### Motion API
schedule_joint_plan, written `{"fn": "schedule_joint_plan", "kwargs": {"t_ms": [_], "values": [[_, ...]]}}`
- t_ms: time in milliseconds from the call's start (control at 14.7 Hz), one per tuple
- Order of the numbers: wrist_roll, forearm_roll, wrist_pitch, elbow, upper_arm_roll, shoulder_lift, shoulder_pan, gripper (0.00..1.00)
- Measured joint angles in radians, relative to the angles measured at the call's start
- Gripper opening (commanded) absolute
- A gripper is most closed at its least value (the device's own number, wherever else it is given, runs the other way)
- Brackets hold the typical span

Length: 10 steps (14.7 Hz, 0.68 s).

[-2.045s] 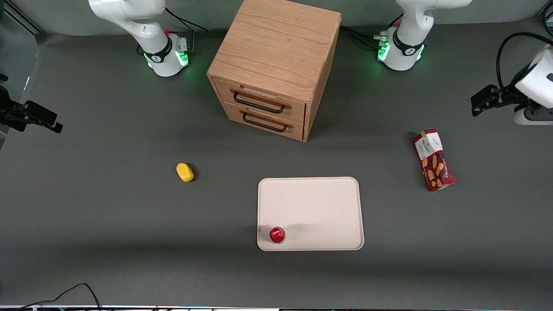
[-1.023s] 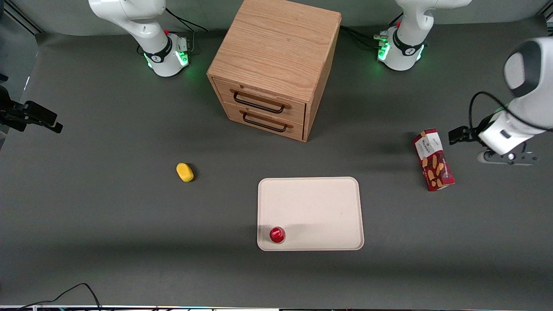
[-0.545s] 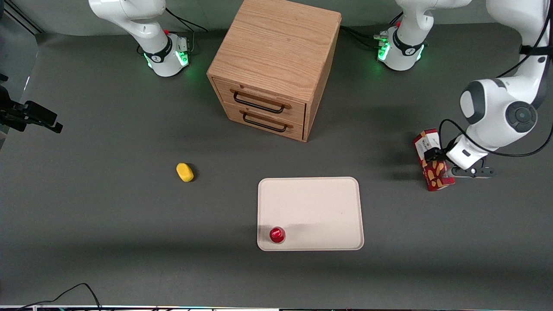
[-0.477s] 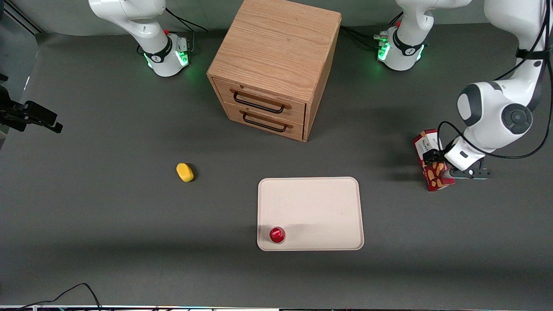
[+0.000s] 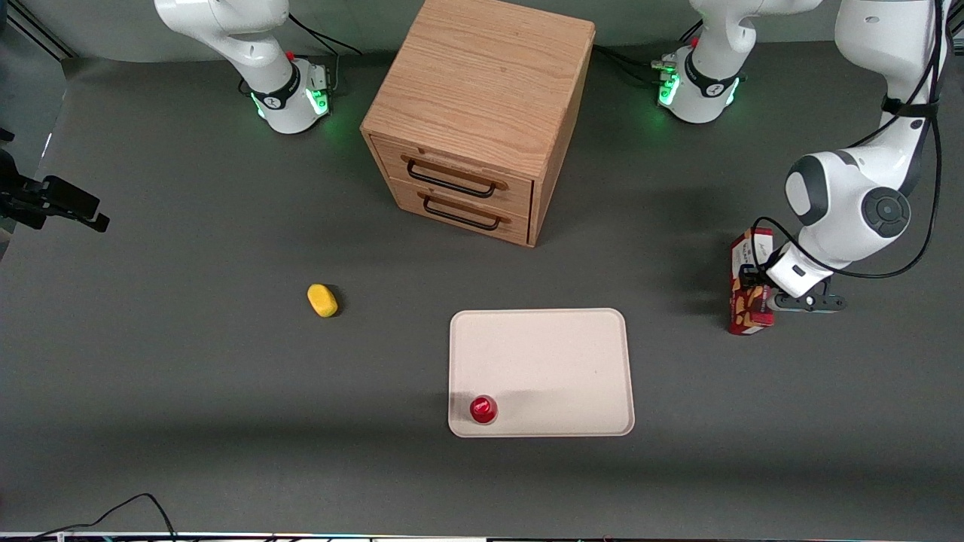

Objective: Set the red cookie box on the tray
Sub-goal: 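Close the left gripper on the cookie box and lift it, then carry the held box over the white tray and lower it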

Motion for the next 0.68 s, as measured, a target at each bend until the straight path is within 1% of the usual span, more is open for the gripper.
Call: {"fn": "schedule_joint_plan", "kwargs": {"t_ms": [136,273,341,477,545,682], "values": [[0.001,-0.003,-0.006,0.001,-0.001,-0.005,0.0,0.0],[-0.003,-0.008,-0.068,0.015,-0.004,-0.03,-0.002,0.0],[-0.013,-0.011,-0.133,0.037,-0.008,-0.052,-0.004,0.0],[-0.088,-0.012,-0.33,0.128,-0.025,-0.105,-0.014,0.0],[-0.154,-0.012,-0.446,0.198,-0.043,-0.127,-0.022,0.0],[-0.352,-0.011,-0.637,0.362,-0.113,-0.145,-0.037,0.0]]}}
